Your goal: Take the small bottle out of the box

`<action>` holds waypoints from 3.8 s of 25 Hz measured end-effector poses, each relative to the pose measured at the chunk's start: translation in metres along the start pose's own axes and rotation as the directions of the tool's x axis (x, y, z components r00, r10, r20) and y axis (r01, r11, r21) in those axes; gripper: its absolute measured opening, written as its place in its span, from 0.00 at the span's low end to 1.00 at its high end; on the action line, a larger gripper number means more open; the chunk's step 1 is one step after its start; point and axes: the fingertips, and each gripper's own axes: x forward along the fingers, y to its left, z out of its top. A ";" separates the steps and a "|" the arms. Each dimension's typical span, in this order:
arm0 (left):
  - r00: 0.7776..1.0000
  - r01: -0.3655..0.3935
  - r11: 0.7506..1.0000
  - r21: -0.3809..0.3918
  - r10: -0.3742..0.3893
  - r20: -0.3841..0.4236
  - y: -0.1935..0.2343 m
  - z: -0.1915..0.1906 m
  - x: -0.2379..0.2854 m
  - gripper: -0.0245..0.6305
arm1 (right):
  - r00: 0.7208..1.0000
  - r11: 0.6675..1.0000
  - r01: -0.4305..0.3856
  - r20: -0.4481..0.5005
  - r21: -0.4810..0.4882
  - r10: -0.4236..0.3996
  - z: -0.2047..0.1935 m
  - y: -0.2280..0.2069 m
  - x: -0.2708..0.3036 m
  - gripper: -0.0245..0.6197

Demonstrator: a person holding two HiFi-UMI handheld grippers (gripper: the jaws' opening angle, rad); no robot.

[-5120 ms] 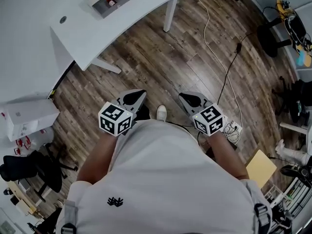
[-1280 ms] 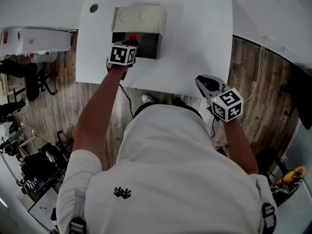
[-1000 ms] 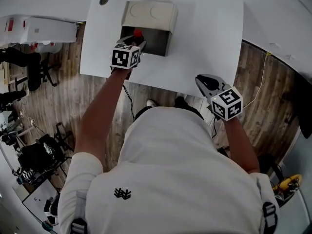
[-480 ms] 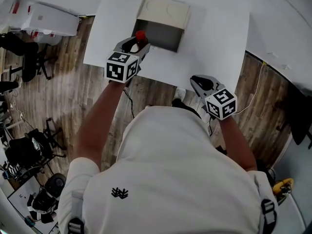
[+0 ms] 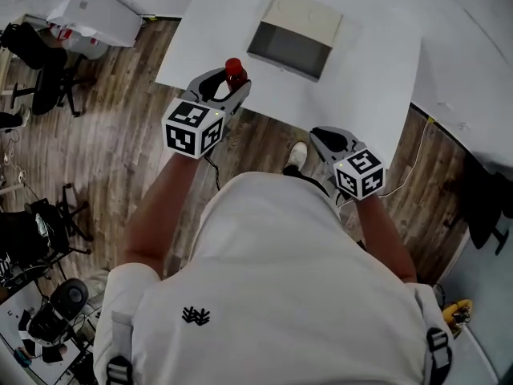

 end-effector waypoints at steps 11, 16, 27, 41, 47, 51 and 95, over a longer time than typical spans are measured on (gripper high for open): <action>0.995 0.010 1.000 0.018 -0.012 0.100 0.006 -0.032 -0.126 0.35 | 1.000 0.998 0.026 -0.006 -0.056 -0.027 -0.005 0.087 0.032 0.07; 0.991 0.037 0.999 0.004 -0.037 0.127 -0.009 -0.053 -0.174 0.35 | 0.999 0.997 0.051 -0.009 -0.054 -0.052 -0.023 0.114 0.036 0.05; 0.984 0.086 0.996 -0.009 -0.083 0.155 -0.033 -0.094 -0.239 0.35 | 0.998 0.997 0.034 -0.052 -0.064 -0.037 -0.061 0.171 0.045 0.05; 0.974 0.135 0.990 0.030 -0.138 0.177 -0.060 -0.097 -0.255 0.35 | 0.999 0.996 0.044 -0.028 -0.076 -0.046 -0.063 0.191 0.030 0.05; 0.969 0.156 0.987 0.037 -0.160 0.188 -0.065 -0.093 -0.252 0.35 | 0.998 0.995 0.061 -0.028 -0.084 -0.064 -0.064 0.190 0.027 0.05; 0.966 0.167 0.986 0.030 -0.169 0.194 -0.069 -0.093 -0.250 0.35 | 0.998 0.995 0.062 -0.024 -0.077 -0.064 -0.064 0.189 0.025 0.05; 0.967 0.187 0.982 -0.011 -0.182 0.180 -0.050 -0.100 -0.236 0.35 | 0.994 0.991 0.076 -0.071 -0.114 -0.085 -0.061 0.184 0.043 0.05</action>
